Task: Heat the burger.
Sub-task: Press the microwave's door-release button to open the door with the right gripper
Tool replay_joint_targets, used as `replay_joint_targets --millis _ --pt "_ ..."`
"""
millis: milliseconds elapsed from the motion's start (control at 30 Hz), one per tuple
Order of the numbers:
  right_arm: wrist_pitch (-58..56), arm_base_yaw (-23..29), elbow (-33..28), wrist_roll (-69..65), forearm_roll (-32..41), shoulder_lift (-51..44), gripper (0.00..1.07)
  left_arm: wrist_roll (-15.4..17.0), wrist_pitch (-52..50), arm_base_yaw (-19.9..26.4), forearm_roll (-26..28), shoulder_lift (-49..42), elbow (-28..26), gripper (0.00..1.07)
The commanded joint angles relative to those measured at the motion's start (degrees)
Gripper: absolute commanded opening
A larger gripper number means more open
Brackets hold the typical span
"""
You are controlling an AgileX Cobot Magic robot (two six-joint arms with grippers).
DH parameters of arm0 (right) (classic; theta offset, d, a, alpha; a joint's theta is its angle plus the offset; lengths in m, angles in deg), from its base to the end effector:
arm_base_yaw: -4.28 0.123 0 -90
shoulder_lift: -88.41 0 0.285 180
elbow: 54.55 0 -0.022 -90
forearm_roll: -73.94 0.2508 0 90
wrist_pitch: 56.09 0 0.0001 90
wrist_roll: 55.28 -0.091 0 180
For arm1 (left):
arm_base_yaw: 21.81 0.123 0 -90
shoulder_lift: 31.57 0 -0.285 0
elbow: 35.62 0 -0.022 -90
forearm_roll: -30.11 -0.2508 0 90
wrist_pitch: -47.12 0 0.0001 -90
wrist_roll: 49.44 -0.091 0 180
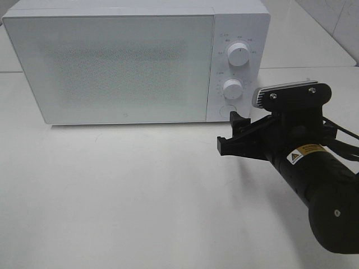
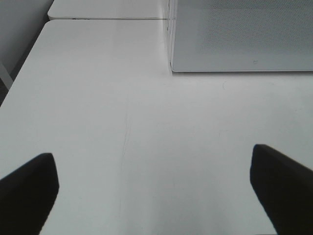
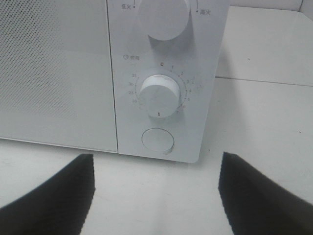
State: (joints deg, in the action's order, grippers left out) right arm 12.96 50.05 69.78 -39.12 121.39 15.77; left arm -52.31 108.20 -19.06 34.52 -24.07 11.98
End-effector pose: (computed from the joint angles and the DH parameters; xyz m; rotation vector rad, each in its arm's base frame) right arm 0.2149 0.1310 0.1471 -0.0783 1.7274 -0.0254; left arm -0.0077 -0.0065 0.2817 0.0069 2.0255 -0.0298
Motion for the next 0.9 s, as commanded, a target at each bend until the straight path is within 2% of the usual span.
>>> replay_joint_targets --millis 33,300,467,667,733,767,800,867,900 --pt "4.76 0.40 0.52 0.63 0.06 -0.06 0.72 0.29 0.23 0.11 0.11 -1.09 0.06 1.00" --pt "1.32 0.40 0.52 -6.02 0.06 -0.06 0.71 0.29 0.23 0.11 0.11 -1.09 0.06 1.00" --pt "1.26 0.40 0.52 -17.76 0.06 -0.06 0.66 0.29 0.23 0.11 0.11 -1.09 0.06 1.00" --pt "-0.46 0.40 0.52 -35.07 0.06 -0.06 0.56 0.29 0.23 0.11 0.11 -1.09 0.06 1.00" --pt "-2.06 0.40 0.52 -44.81 -0.11 -0.06 0.50 0.29 0.23 0.11 0.11 -1.09 0.06 1.00" --pt "-2.06 0.40 0.52 -44.81 -0.11 -0.06 0.50 0.29 0.23 0.11 0.11 -1.09 0.06 1.00" --pt "-3.04 0.40 0.52 -50.42 -0.11 -0.06 0.44 0.29 0.23 0.11 0.11 -1.09 0.06 1.00" --pt "-3.27 0.40 0.52 -53.00 -0.11 -0.06 0.42 0.29 0.23 0.11 0.11 -1.09 0.06 1.00" --pt "-3.72 0.40 0.52 -57.58 -0.11 -0.06 0.35 0.29 0.23 0.11 0.11 -1.09 0.06 1.00"
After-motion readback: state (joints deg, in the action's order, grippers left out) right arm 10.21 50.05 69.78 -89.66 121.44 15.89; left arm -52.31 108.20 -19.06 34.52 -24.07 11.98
